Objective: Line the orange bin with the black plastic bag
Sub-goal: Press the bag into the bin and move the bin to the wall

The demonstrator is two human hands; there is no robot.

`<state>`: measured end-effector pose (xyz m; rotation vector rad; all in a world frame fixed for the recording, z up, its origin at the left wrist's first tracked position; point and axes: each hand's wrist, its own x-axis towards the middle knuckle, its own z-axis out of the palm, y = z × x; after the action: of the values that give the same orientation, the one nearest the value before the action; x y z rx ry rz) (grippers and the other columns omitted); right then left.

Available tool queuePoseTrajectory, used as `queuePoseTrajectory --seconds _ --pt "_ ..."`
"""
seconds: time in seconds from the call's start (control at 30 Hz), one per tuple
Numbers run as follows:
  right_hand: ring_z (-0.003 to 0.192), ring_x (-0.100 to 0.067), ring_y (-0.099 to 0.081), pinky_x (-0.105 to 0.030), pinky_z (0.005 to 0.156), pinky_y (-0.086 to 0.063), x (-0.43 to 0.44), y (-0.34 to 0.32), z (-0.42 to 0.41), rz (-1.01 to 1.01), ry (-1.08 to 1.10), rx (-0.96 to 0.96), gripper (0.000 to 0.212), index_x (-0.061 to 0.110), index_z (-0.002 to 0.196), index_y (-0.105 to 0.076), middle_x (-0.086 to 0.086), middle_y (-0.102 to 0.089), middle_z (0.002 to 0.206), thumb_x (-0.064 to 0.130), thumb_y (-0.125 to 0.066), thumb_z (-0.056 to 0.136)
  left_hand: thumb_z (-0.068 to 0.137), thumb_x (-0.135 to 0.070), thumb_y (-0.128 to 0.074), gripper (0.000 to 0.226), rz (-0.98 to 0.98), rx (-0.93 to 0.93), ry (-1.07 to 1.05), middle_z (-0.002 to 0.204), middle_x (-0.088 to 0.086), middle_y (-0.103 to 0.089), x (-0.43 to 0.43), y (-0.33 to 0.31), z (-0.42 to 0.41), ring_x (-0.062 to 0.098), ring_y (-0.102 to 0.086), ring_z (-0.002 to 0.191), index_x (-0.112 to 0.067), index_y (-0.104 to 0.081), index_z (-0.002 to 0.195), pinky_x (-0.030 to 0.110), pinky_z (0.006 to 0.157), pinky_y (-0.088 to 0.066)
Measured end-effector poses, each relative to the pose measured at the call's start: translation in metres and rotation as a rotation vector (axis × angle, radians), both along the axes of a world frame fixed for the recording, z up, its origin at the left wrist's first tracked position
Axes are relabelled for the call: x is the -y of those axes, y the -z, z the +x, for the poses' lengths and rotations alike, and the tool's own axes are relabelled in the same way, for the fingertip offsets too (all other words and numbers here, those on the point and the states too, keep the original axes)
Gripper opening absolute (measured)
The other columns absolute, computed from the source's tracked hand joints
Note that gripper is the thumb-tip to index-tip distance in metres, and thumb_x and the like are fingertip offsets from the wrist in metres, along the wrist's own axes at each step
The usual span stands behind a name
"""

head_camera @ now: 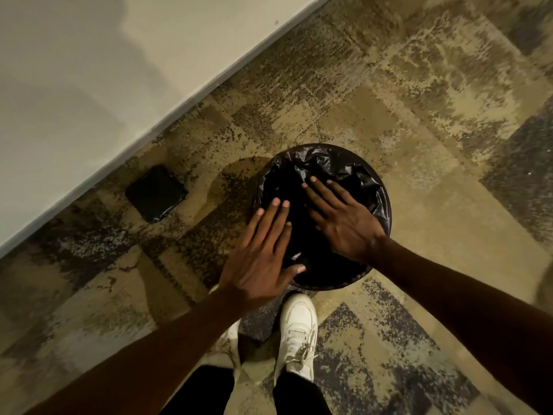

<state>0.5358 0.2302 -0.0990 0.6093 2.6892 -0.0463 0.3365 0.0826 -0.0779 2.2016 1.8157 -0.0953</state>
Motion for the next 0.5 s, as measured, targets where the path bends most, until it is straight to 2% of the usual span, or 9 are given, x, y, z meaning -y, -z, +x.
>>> queuePoseTrajectory --seconds 0.1,0.17,0.27,0.33,0.4,0.43,0.5 --pt "0.164 -0.041 0.009 -0.057 0.132 0.001 -0.013 0.01 0.004 0.084 0.005 0.224 0.07 0.009 0.167 -0.024 -0.023 -0.001 0.176 0.046 -0.016 0.109 0.105 -0.074 -0.022 0.097 -0.08 -0.097 0.047 0.176 0.025 -0.014 -0.001 0.008 0.002 0.038 -0.006 0.166 0.005 -0.049 0.153 0.053 0.135 -0.011" --pt "0.163 -0.04 0.015 -0.056 0.131 0.005 -0.022 0.013 0.007 0.101 0.011 0.347 0.077 0.009 0.169 -0.013 -0.022 0.005 0.176 0.056 -0.013 0.108 0.103 -0.076 -0.016 0.102 -0.154 -0.147 0.041 0.174 0.027 -0.018 -0.001 0.014 -0.001 0.039 -0.005 0.166 0.008 -0.05 0.151 0.053 0.135 -0.008" --pt "0.164 -0.036 0.014 -0.053 0.132 0.007 -0.031 0.014 0.012 0.095 0.021 0.437 0.085 0.009 0.169 -0.006 -0.018 0.003 0.177 0.066 -0.01 0.105 0.102 -0.077 -0.004 0.107 -0.257 -0.187 0.028 0.174 0.028 -0.018 0.0 0.015 -0.004 0.04 0.005 0.166 0.007 -0.047 0.153 0.054 0.135 -0.001" --pt "0.165 -0.033 0.01 -0.051 0.133 0.005 -0.035 0.013 0.017 0.053 0.046 0.465 0.091 0.01 0.169 -0.006 -0.015 0.001 0.178 0.068 0.003 0.099 0.102 -0.076 0.0 0.106 -0.31 -0.196 0.029 0.174 0.027 -0.017 0.001 0.01 -0.005 0.04 0.011 0.166 0.005 -0.045 0.154 0.055 0.134 0.004" --pt "0.165 -0.034 -0.001 -0.051 0.133 0.0 -0.036 0.013 0.02 0.012 0.049 0.408 0.1 0.008 0.168 -0.018 -0.018 -0.012 0.177 0.067 0.01 0.092 0.102 -0.075 0.001 0.106 -0.326 -0.217 0.032 0.174 0.027 -0.019 0.0 0.007 -0.004 0.041 0.012 0.165 0.005 -0.045 0.153 0.056 0.133 0.005" --pt "0.164 -0.037 -0.013 -0.053 0.133 -0.005 -0.035 0.012 0.02 0.003 0.042 0.349 0.098 0.005 0.164 -0.032 -0.022 -0.024 0.173 0.064 0.003 0.094 0.101 -0.076 0.0 0.106 -0.324 -0.223 0.029 0.174 0.027 -0.02 -0.002 0.005 -0.003 0.041 0.011 0.165 0.005 -0.045 0.153 0.056 0.133 0.005" --pt "0.154 -0.045 -0.036 -0.057 0.131 -0.018 -0.024 0.009 0.018 0.007 0.003 0.219 0.077 -0.001 0.147 -0.057 -0.031 -0.047 0.158 0.05 -0.019 0.103 0.1 -0.079 -0.003 0.109 -0.292 -0.214 0.029 0.171 0.03 -0.026 -0.004 0.003 -0.001 0.043 0.004 0.165 0.006 -0.047 0.152 0.056 0.134 0.003"
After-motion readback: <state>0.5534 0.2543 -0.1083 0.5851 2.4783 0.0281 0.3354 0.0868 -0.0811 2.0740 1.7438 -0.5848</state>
